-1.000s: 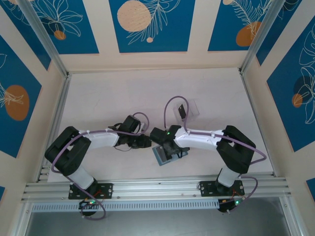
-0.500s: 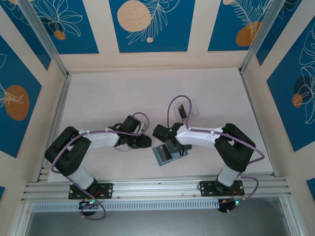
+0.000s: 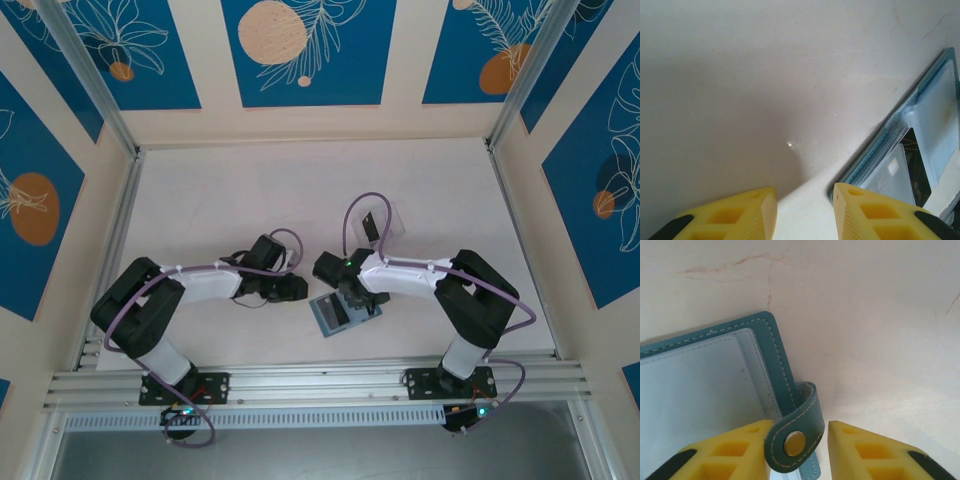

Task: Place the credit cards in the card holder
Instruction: Close the card holder at the bottom-center of the table.

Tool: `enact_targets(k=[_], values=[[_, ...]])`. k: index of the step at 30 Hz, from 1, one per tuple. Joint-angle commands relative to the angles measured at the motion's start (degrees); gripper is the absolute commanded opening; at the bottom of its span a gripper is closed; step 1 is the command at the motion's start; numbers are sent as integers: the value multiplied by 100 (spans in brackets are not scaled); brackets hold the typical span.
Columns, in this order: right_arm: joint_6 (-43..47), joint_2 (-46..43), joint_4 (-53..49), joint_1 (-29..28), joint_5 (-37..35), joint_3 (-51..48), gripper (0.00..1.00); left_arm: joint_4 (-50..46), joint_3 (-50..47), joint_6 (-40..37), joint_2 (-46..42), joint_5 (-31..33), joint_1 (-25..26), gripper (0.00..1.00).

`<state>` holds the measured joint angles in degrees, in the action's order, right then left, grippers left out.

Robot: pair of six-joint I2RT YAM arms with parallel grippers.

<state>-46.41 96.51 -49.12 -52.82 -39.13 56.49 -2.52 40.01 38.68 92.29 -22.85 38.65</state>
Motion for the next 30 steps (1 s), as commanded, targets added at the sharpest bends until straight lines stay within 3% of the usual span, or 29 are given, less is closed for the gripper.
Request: enact_targets(k=[1,4,7,15,20,26,30], values=[[-36,-11,-186,57,-226,29,25,-23,-268,88,351,-642,471,36],[0,-22,-214,53,-204,59,9,-110,-311,56,221,-663,473,36],[-8,-77,-328,-1,-217,129,0,-197,-430,26,-51,-677,507,33],[150,-542,-348,-70,33,217,0,-272,-780,204,-525,-626,803,26],[292,-721,-199,-120,302,242,0,93,-806,433,-357,-633,1007,25],[445,-1261,241,-244,1114,124,0,563,-647,618,187,-593,1044,25],[444,-1743,845,-247,2048,-135,0,891,-593,761,459,-620,1056,24]])
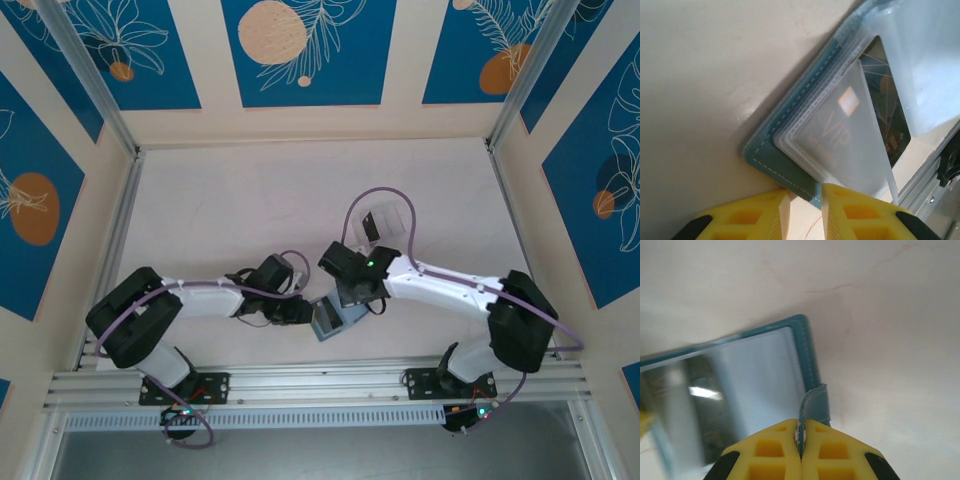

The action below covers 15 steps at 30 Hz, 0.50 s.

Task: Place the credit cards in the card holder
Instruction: Close the card holder at the bottom-center of the table.

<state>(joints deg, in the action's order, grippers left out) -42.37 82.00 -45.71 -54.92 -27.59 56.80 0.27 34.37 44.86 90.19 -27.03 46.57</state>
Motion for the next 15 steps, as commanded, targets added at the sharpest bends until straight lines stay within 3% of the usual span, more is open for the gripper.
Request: enact_targets(k=[1,7,15], values=[[-2,-352,672,-32,1145,-230,0,693,-33,193,720,-210,265,24],[-256,-116,1709,-37,2271,-584,0,1027,-29,508,827,-183,257,24],[-429,464,2898,13,3110,-933,0,837,-496,759,235,216,-122,20]])
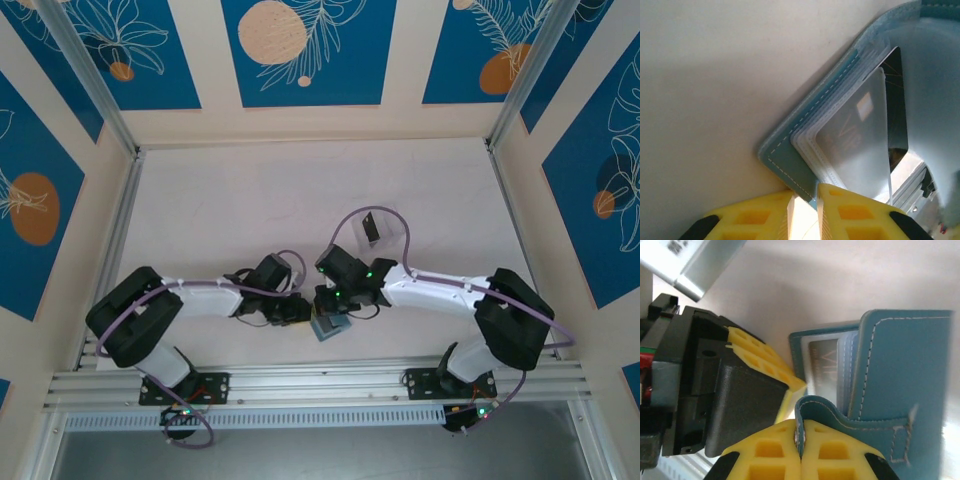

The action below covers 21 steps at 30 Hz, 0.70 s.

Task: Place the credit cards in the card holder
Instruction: Close the card holder at the bottom-center of the table.

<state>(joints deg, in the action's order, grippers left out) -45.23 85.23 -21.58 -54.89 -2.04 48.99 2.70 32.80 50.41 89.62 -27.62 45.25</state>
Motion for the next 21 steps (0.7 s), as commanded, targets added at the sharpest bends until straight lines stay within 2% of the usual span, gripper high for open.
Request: enact_targets(k=[1,5,9,13,19,21], values=[[-159,222,541,35,618,-147,0,653,-451,274,178,254,-70,20],[-153,433,762,48,794,-161,0,501,-701,360,-348,304,-299,20],[-67,635,947,43,1053,-104,1,-110,-765,255,-959,470,-481,21],[-5,940,892,36,999,12,4,-746,-818,186,-1591,663,-711,22],[176,1349,647,17,881,331,15,-1537,-778,-76,-2413,782,-1165,24],[226,1212,516,7,837,437,27,-1773,-693,-220,-2540,782,-1244,25]])
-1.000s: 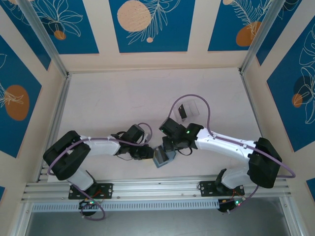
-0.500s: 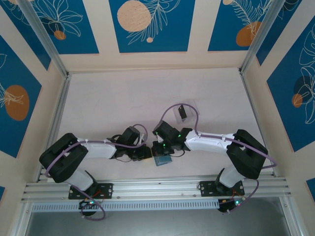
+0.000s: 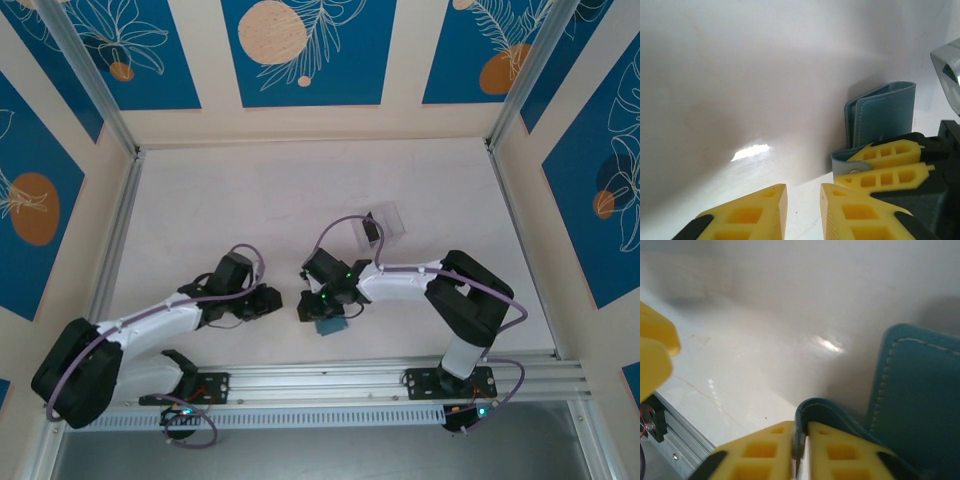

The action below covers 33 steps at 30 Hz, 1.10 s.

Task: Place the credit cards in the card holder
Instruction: Close the card holder at the bottom-center of the table.

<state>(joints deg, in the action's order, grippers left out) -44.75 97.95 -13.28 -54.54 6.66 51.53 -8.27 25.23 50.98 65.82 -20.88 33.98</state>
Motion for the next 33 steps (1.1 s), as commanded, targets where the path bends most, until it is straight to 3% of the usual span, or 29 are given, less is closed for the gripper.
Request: enact_targets(k=[1,8,15,19,23,26,28,31,33], values=[[186,-128,-429,-27,-77,254,34,-796,112,-348,-195,111,-143,25],[379,-378,-1316,5,-6,735,54,-930,286,-579,-174,19,-231,27],[676,-1031,-1855,79,-55,855,57,-1292,714,-948,-152,33,-261,27],[744,-1555,-1994,370,-206,653,45,-1467,1190,-1261,49,-51,-243,27],[732,-1954,-2039,939,-203,208,23,-1474,1754,-1410,453,-102,32,27],[672,-2173,-1982,1473,-79,-187,20,-1386,2236,-1451,936,-67,439,27],[648,-2293,-1893,1742,48,-413,25,-1322,2537,-1484,1311,-57,731,27],[638,-2386,-1730,1963,205,-693,44,-1294,2884,-1584,1860,5,1122,27],[656,-2362,-1603,2003,342,-832,48,-1299,3018,-1640,2195,14,1306,27]])
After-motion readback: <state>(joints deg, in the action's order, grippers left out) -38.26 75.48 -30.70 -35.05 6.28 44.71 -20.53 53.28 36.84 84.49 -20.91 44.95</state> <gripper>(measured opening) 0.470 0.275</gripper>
